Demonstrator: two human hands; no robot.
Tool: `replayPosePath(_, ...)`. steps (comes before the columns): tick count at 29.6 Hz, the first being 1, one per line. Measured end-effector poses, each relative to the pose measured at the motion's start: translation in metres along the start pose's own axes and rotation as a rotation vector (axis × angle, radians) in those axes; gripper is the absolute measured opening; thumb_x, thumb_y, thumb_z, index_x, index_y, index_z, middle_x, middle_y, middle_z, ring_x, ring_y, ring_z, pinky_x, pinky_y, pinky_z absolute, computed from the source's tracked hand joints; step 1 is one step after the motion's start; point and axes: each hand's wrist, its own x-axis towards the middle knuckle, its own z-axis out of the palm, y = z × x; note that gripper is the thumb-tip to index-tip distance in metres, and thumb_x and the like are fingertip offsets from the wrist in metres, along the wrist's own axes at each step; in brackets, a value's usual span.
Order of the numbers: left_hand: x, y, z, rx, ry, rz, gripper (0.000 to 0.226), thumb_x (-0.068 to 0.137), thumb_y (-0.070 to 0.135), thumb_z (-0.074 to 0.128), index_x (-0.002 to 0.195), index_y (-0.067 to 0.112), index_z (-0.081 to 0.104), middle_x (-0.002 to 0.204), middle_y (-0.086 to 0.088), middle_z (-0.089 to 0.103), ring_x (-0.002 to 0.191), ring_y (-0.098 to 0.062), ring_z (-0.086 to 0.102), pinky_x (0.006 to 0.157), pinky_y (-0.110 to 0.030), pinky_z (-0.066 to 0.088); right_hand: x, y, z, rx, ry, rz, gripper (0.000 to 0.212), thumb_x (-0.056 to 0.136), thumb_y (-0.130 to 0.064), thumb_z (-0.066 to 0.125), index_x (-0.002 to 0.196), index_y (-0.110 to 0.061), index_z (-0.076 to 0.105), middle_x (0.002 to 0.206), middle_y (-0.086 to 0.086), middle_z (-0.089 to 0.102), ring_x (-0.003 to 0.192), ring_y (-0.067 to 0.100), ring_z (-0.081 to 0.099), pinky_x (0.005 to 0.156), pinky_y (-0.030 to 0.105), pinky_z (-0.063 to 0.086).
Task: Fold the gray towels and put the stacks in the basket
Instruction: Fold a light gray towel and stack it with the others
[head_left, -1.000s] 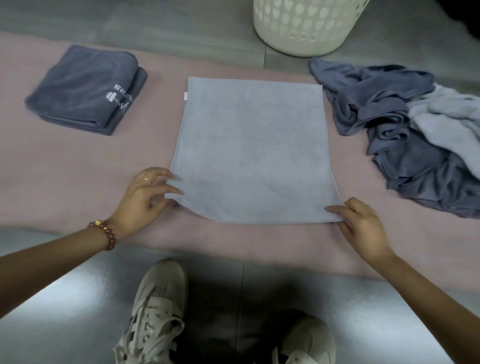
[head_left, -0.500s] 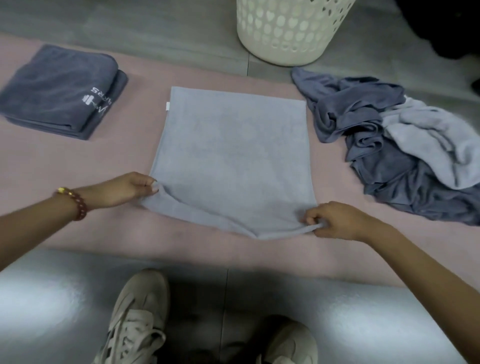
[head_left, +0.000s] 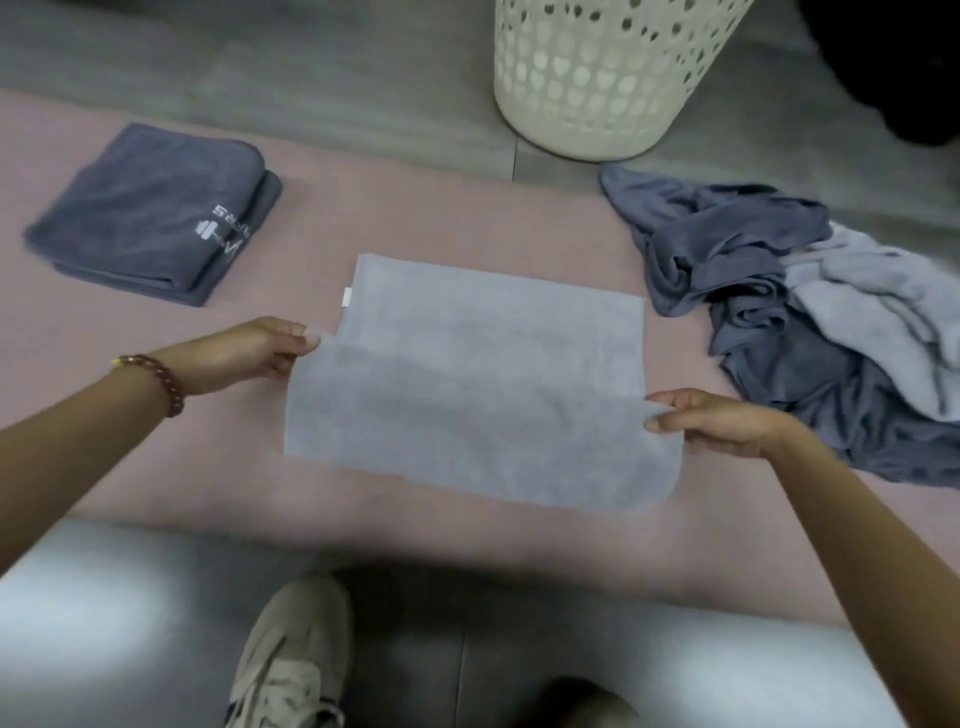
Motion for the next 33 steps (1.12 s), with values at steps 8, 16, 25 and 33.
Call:
replayPosePath(8, 0.106, 0.038, 0.008, -0.020, 0.488, 0.182, 0.028, 0.098, 0.019, 0.047, 0.072, 0.011, 0.054, 0.077, -0.011, 0.053, 0.059, -0.017, 0.051, 0.048, -0.018, 0.044, 0.082, -0.063, -0.030, 0.327, 0.792, -0.200, 0.009, 0.095, -0.019, 0.054, 0.092, -0.014, 0.060, 0.079, 0.003, 0.063, 0.070, 0.017, 0.057, 0.059, 0.028, 0.048)
replayPosePath(16, 0.146, 0.013, 0.026, 0.153, 0.756, 0.256, 0.028, 0.089, 0.023, 0.062, 0.065, 0.012, 0.053, 0.055, 0.003, 0.044, 0.053, -0.009, 0.036, 0.052, -0.025, 0.033, 0.141, -0.039, -0.022, 0.097, 1.224, -0.182, 0.046, 0.090, -0.023, 0.061, 0.055, -0.014, 0.031, 0.055, 0.003, 0.034, 0.054, 0.016, 0.035, 0.056, 0.034, 0.028)
replayPosePath(25, 0.157, 0.007, 0.019, 0.266, 0.801, 0.338, 0.030, 0.087, 0.033, 0.054, 0.076, 0.005, 0.056, 0.068, -0.014, 0.056, 0.065, -0.023, 0.045, 0.063, -0.038, 0.041, 0.158, -0.033, -0.029, 0.002, 1.326, -0.287, 0.030, 0.095, -0.026, 0.051, 0.109, 0.000, 0.059, 0.104, 0.017, 0.063, 0.104, 0.034, 0.056, 0.077, 0.027, 0.033)
replayPosePath(33, 0.161, 0.009, 0.023, 0.394, 0.808, 0.310, 0.028, 0.096, 0.026, 0.048, 0.077, 0.005, 0.047, 0.062, -0.009, 0.048, 0.064, -0.031, 0.045, 0.058, -0.035, 0.032, 0.164, -0.036, -0.040, 0.118, 1.311, -0.221, 0.033, 0.094, -0.026, 0.052, 0.115, 0.000, 0.059, 0.114, 0.019, 0.062, 0.108, 0.031, 0.055, 0.079, 0.023, 0.031)
